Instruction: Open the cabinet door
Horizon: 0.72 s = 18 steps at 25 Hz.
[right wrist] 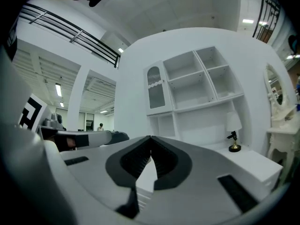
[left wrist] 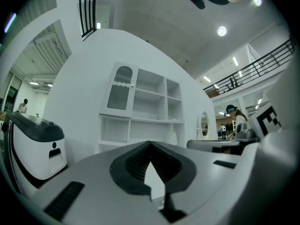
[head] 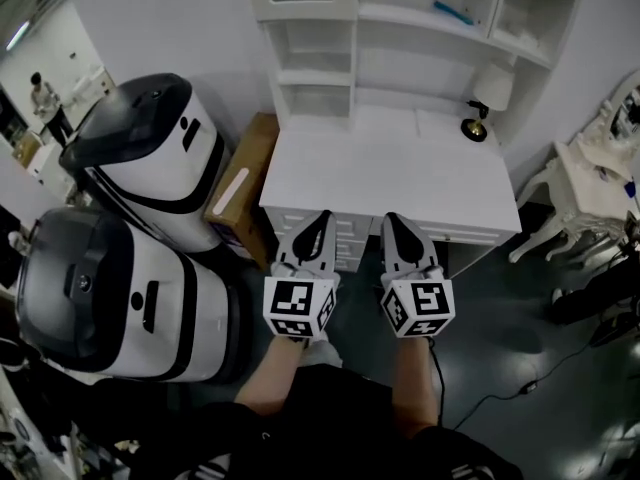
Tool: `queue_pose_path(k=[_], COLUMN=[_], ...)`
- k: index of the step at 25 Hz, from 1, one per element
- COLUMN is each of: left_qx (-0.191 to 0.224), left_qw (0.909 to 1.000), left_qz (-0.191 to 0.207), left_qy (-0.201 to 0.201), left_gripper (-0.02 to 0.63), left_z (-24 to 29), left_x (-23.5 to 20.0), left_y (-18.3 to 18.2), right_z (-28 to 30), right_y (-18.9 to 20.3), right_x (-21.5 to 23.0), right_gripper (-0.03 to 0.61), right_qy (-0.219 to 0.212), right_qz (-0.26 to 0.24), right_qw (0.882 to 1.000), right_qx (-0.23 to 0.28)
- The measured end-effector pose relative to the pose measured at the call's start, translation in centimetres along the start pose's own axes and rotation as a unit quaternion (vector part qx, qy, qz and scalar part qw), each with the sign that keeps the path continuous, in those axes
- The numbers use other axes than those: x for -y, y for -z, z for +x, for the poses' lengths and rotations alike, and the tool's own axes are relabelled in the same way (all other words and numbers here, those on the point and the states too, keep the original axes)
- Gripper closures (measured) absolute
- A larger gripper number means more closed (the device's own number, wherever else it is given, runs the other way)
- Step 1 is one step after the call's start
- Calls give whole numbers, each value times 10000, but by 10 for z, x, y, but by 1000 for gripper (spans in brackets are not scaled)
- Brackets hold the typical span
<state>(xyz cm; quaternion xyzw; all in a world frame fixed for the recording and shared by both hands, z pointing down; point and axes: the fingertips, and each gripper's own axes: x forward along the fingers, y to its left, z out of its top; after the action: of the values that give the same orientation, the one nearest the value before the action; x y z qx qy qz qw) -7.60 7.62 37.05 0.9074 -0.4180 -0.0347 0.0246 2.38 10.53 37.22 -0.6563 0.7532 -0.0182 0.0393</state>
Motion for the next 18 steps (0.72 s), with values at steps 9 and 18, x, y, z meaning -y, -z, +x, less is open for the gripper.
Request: queue_pose_path(k=[9, 18], left_qx=[50, 203], left_qw=[9997, 9993], left_qz=[-23, -281], left_qy=[-234, -105], left_gripper=[603, 603], left_z=[32, 54], left_x=[-94, -125], left_y=[-21, -23], right_z=[95, 129], right_y=[-4, -6], right_x=[-34, -45], right_gripper=[558, 558], right_qy=[-183, -139], right_qz=[111, -223], right_qw=[9998, 9996], right_qx=[12, -119])
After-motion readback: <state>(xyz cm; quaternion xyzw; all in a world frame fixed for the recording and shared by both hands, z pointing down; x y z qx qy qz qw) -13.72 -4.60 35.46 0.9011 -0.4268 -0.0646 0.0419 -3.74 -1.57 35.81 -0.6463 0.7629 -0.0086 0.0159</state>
